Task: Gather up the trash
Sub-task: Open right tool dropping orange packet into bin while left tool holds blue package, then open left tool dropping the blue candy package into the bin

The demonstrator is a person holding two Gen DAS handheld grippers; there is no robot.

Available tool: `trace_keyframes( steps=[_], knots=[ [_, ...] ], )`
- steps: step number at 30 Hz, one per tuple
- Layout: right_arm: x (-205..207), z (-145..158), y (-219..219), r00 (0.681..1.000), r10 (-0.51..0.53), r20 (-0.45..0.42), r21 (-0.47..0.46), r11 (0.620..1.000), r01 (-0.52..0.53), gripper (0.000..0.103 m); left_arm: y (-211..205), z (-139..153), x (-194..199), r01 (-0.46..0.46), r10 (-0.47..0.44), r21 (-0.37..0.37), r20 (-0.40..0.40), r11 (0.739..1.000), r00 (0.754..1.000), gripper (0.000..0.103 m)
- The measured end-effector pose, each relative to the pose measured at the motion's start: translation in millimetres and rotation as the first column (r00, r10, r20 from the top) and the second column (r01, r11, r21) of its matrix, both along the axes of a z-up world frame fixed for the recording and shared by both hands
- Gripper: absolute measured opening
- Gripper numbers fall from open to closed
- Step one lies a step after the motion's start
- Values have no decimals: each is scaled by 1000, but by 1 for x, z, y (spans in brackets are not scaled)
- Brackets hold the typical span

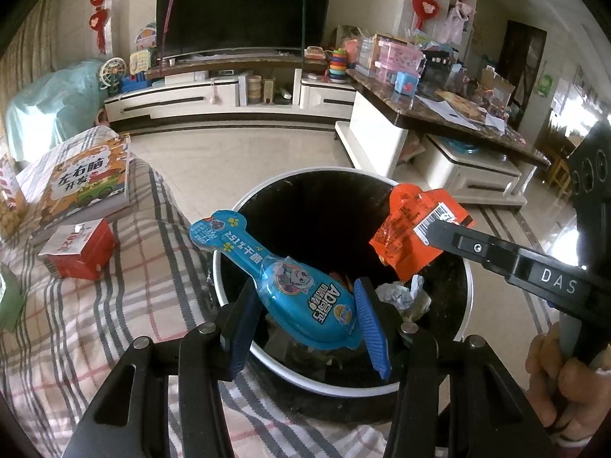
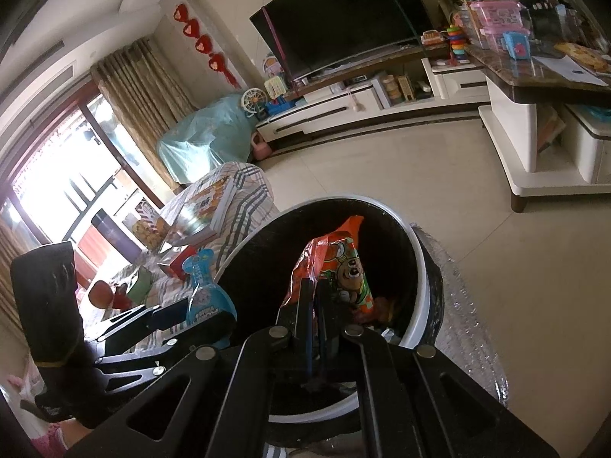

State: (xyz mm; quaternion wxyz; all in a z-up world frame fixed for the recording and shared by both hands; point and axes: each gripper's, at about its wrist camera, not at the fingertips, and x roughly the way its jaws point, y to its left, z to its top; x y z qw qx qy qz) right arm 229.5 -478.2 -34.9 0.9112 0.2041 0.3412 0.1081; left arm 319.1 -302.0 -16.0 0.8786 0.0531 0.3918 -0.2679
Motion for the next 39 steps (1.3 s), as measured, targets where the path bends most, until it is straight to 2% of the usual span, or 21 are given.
trace_keyframes(
  steps=[9,13,15,18,19,23,27,29,39],
  knots=[
    [5,2,-2,1000,-3,1,-16,1000,3,2,-7,2,5,12,-12,-4,4,1000,1000,49],
    [9,3,-2,1000,-11,-1,-17,1000,11,6,-8,2,5,24,-24,-7,1,1000,1000,50],
    [8,4,-3,1000,-22,0,-15,1000,22,7,-9,3,3,29,-29,-6,7,1000,1000,53],
    [7,4,-7,999,-39,-4,-5,999,38,9,-8,5,2,29,-29,9,27,1000,999,65],
    [7,4,-8,999,-44,-5,-1,999,44,14,-8,5,0,29,-29,12,33,1000,999,68],
    [1,8,-9,998,-54,11,12,998,54,46,-4,4,-4,18,-18,16,31,1000,999,74],
    [-5,13,-7,998,-58,26,29,998,57,59,10,3,-12,-11,11,2,28,1000,1000,74],
    [-10,15,-3,997,-63,35,30,998,62,73,21,1,-17,-31,31,-10,20,999,999,75],
    [-22,18,32,999,2,41,40,999,-4,88,91,-5,-49,-163,163,-29,-2,986,987,76]
  ],
)
